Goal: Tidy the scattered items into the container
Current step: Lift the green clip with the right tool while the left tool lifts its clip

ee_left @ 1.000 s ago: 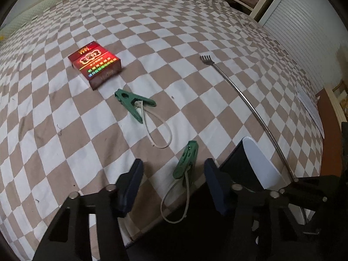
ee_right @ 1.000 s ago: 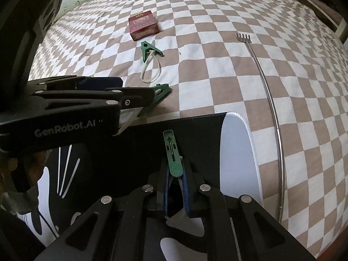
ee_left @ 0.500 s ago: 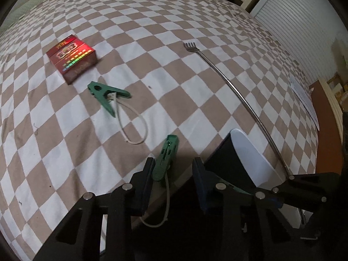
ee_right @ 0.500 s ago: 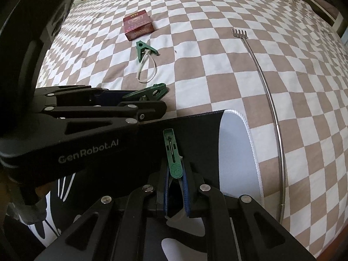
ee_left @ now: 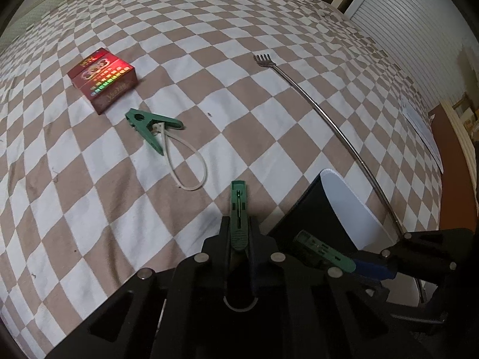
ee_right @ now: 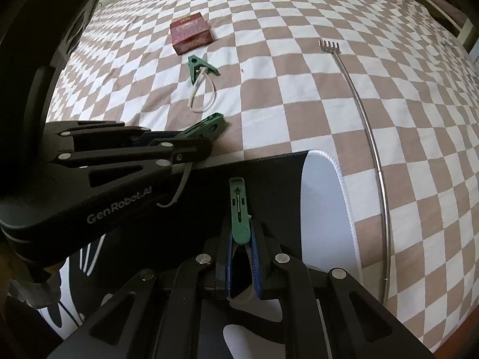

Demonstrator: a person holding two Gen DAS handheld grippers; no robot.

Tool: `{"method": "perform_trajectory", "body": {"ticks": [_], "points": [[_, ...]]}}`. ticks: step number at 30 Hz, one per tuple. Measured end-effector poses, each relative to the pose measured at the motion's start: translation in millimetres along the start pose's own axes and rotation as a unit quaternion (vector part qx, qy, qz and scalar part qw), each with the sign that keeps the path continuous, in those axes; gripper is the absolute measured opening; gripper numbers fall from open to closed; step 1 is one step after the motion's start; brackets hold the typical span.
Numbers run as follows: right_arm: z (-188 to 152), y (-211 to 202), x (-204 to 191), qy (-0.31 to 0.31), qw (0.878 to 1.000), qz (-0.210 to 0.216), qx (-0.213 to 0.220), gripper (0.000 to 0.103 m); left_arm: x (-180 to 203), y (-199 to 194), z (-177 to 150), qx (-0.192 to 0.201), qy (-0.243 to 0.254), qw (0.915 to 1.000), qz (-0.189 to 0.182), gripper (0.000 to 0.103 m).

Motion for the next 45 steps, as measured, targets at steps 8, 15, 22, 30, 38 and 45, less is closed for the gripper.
{"method": "perform_trajectory", "body": {"ticks": [8, 15, 22, 30, 38, 45], "points": [[7.7, -24.1, -10.2, 0.004, 1.0, 0.01, 0.024, 0.012, -11.6, -32.3, 0.5, 0.026, -0.016, 0.9995, 0.005, 0.01], [18.5, -48.9, -12.9, 0.018, 0.998, 0.016, 0.051, 0.012, -17.3, -68.3, -4.5, 0.053, -0.021, 0.9982, 0.019, 0.01], [28.6, -85.6, -24.9, 0.031, 0.994, 0.023, 0.099, 0.012, -21.4, -103.6, -9.9, 0.079, -0.022, 0.996, 0.036, 0.01], [35.4, -125.1, -42.7, 0.042, 0.987, 0.055, 0.142, 0.012, -24.7, -159.4, -22.3, 0.122, -0.02, 0.9906, 0.059, 0.01], [35.0, -152.6, -76.9, 0.029, 0.981, 0.092, 0.171, 0.012, -29.8, -215.4, -46.1, 0.151, -0.026, 0.9837, 0.093, 0.01], [33.6, -166.3, -107.4, 0.002, 0.976, 0.114, 0.187, 0.012, -38.0, -254.7, -70.6, 0.165, -0.035, 0.978, 0.122, 0.01]]}}
Point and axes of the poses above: each gripper's, at about its wrist camera, not at the fingertips, and y roughly the way its jaws point, x to its right, z to its top, the point moved 4 cm from there along y, roughly the way its jaws point, and after that the axes turned 15 degrees about y, right-handed, at the moved point
